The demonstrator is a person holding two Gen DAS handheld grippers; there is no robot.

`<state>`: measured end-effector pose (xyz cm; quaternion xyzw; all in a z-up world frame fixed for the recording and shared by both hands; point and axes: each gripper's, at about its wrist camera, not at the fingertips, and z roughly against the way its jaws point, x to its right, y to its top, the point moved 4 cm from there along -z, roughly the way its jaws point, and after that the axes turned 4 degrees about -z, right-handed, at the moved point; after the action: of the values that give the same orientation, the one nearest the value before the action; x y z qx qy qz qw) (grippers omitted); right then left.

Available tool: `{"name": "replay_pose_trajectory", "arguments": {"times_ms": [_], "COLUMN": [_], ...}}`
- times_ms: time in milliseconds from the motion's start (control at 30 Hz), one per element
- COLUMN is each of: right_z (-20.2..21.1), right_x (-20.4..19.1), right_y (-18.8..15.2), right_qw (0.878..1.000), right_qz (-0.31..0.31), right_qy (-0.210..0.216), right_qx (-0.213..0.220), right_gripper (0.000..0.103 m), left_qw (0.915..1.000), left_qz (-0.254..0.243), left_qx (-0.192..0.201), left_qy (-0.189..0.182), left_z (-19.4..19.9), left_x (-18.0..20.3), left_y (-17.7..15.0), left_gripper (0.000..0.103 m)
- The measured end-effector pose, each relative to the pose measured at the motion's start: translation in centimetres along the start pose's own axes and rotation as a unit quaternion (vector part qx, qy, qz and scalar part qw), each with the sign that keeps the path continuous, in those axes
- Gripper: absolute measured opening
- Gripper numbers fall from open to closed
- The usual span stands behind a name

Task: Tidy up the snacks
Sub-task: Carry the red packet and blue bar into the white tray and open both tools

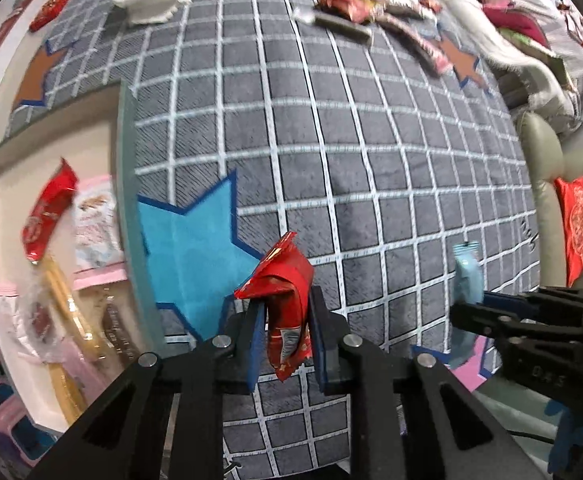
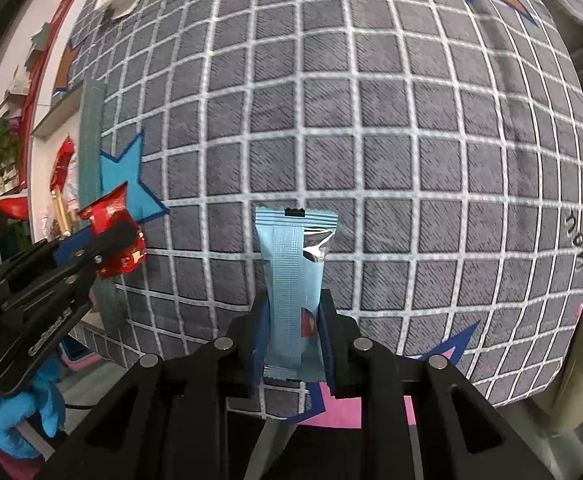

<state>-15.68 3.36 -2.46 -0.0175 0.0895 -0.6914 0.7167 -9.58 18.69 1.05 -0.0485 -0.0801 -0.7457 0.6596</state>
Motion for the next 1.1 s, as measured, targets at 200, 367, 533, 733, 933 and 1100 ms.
{"name": "replay_pose_trajectory", "arguments": {"times_ms": [200,367,533,733,933,1100], "right_z": [1.4,2.3,2.5,2.2,0.8,-1.3], "right_x": [-4.0,-8.5,-13.7,-19.3,-23.9,-26.3], "right_y": [1.8,2.6,3.2,4.1,4.5,4.9], "right_qw": [0.999,0.995,0.990,0.983,0.976,0.972], "right_qz": [0.050,0.093,0.138,0.182,0.218,0.232], "right_qy": [0.019,0.022,0.025,0.028,0.030,0.027], "right_qx": [0.006,0.016,0.022,0.019,0.008,-0.007], "right_gripper": [0.025,0.025,0.025,0.025,0.025,0.025], "left_qw": [0.9992,0.9968,0.9930,0.9874,0.9838,0.9834], "left_qz": [0.024,0.057,0.090,0.131,0.158,0.168], "left_qx": [0.031,0.056,0.072,0.075,0.064,0.044], "left_qy": [0.002,0.009,0.025,0.048,0.057,0.053], "left_z": [2.3,4.7,6.3,7.1,6.5,5.2], "left_x": [-2.5,-6.3,-9.9,-15.0,-18.6,-19.9], "left_y": [-0.8,-1.3,-1.9,-2.9,-4.0,-4.5], "left_gripper": [0.022,0.022,0.022,0.022,0.022,0.022]}}
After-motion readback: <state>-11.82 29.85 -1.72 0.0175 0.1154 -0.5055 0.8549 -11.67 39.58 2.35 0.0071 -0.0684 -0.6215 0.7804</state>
